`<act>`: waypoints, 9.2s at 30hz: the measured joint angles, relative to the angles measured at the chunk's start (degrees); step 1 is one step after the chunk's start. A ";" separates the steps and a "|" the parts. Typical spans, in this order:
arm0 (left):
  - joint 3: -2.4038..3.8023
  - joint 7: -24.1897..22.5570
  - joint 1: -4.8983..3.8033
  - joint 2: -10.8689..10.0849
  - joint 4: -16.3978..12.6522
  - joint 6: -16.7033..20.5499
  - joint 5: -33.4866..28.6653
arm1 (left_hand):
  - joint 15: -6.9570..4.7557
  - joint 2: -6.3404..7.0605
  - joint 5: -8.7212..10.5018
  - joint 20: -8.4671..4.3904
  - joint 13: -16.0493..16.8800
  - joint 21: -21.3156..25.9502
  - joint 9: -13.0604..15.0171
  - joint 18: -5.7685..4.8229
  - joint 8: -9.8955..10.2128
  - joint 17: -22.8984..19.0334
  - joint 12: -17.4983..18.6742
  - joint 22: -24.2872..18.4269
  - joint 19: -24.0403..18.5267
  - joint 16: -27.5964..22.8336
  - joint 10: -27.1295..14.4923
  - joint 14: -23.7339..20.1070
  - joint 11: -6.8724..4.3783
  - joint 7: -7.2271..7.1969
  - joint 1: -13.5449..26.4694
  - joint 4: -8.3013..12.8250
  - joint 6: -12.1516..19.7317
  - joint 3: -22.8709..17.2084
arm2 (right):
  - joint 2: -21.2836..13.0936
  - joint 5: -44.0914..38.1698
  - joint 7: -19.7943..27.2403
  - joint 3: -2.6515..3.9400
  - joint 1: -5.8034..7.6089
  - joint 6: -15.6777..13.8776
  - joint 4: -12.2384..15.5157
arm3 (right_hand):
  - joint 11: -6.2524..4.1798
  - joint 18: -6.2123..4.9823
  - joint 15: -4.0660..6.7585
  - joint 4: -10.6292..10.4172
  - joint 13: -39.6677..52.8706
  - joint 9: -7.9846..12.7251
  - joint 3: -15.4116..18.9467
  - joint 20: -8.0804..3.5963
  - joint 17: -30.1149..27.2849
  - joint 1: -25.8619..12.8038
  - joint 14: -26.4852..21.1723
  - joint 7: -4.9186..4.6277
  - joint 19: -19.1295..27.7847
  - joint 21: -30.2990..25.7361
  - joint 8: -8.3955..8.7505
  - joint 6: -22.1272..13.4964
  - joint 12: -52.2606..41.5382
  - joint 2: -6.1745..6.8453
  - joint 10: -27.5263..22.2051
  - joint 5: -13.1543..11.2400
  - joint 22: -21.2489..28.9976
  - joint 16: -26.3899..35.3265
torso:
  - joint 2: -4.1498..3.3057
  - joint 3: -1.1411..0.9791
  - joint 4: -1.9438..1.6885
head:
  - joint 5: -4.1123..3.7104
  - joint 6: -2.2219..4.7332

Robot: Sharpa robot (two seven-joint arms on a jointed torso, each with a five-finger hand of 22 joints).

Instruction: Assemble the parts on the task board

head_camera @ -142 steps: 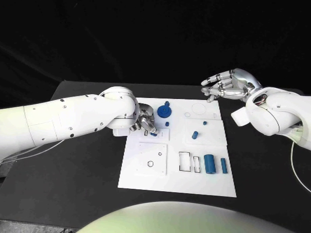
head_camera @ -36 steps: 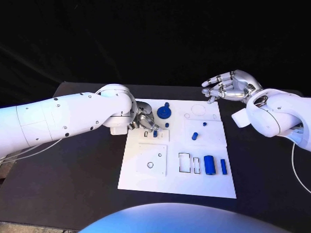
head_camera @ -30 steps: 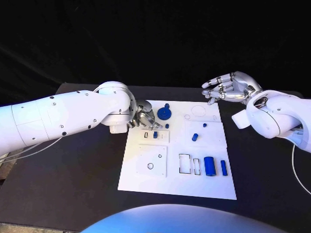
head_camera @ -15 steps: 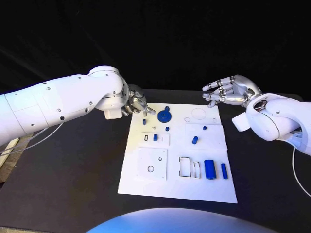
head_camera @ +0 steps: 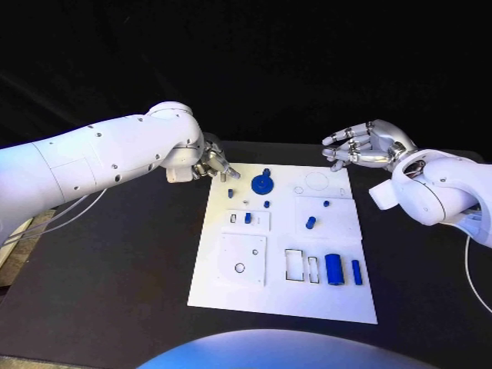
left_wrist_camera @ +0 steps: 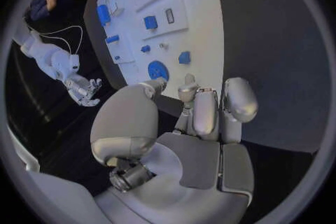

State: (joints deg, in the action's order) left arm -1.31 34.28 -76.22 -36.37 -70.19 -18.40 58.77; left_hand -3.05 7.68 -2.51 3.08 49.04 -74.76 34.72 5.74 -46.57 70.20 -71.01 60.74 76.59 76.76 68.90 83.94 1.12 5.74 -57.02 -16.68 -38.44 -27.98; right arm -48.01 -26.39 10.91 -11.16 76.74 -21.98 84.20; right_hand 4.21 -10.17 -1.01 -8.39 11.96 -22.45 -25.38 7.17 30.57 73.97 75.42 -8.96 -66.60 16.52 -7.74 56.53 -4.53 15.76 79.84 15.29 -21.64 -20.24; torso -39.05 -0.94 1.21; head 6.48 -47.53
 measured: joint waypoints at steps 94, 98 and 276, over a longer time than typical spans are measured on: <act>-1.98 -0.45 1.02 -4.69 -6.58 1.95 -10.50 | -0.79 -2.19 -0.12 -0.95 0.71 -0.36 0.46 0.01 -8.00 -0.01 -0.67 1.57 0.51 0.00 0.96 0.04 -1.74 -1.86 -11.24 3.59 -0.76 -12.47 | 0.31 0.18 0.18 0.00 -0.24 0.00 -0.26 | 0.00 0.00 0.21 -0.16 0.26 -0.07 0.16 0.00 0.51 -0.24 -0.21 0.00 0.00 -0.23 0.00 0.00 0.00 -0.24 0.00 0.00 0.27 0.00 | 0.16 -0.14 0.03 | 0.43 -1.47; -1.95 -0.57 1.25 -6.49 -9.85 4.53 -10.53 | -0.83 -1.82 -0.11 -1.23 1.17 -0.85 0.46 0.01 -8.51 0.06 -1.02 2.33 0.83 0.00 1.48 -0.01 -1.84 -1.76 -10.87 3.77 -0.66 -13.77 | 0.30 0.20 0.18 0.00 -0.27 0.00 -0.40 | 0.00 0.00 0.21 -0.16 0.26 -0.07 0.16 0.00 0.51 -0.24 -0.21 0.00 0.00 -0.23 0.00 0.00 0.00 -0.24 0.00 0.00 0.27 0.00 | 0.16 -0.14 0.02 | 0.52 -1.51; -3.42 0.08 4.97 -6.98 -16.20 4.86 1.33 | -1.65 3.57 0.10 -1.55 2.18 -1.95 3.58 0.00 -10.23 0.10 -1.52 4.42 1.94 0.00 3.50 0.01 -2.44 -3.41 1.93 8.34 -3.97 -19.92 | 0.26 1.77 1.17 -0.02 -1.10 0.58 -0.69 | 1.24 0.00 -1.23 -1.13 -0.74 -0.22 0.33 1.34 1.07 -0.23 -3.68 -0.97 1.34 -2.66 0.00 -1.40 0.82 -0.24 -3.87 0.00 2.64 2.90 | 0.08 -0.10 0.08 | 1.62 -2.48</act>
State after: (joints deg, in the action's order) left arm -4.72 34.36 -71.25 -43.35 -86.38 -13.55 60.10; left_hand -4.71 11.25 -2.41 1.54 51.22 -76.71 38.29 5.74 -56.80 70.30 -72.53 65.16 78.52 76.76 72.40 83.95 -1.32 2.33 -55.10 -8.34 -42.41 -47.90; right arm -47.75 -24.62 12.08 -11.18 75.65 -21.40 83.51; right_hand 5.45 -10.17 -2.24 -9.51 11.22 -22.66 -25.05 8.51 31.65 73.73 71.74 -9.93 -65.27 13.86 -7.74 55.12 -3.71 15.52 75.97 15.29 -19.00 -17.34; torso -38.97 -1.04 1.29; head 8.10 -50.01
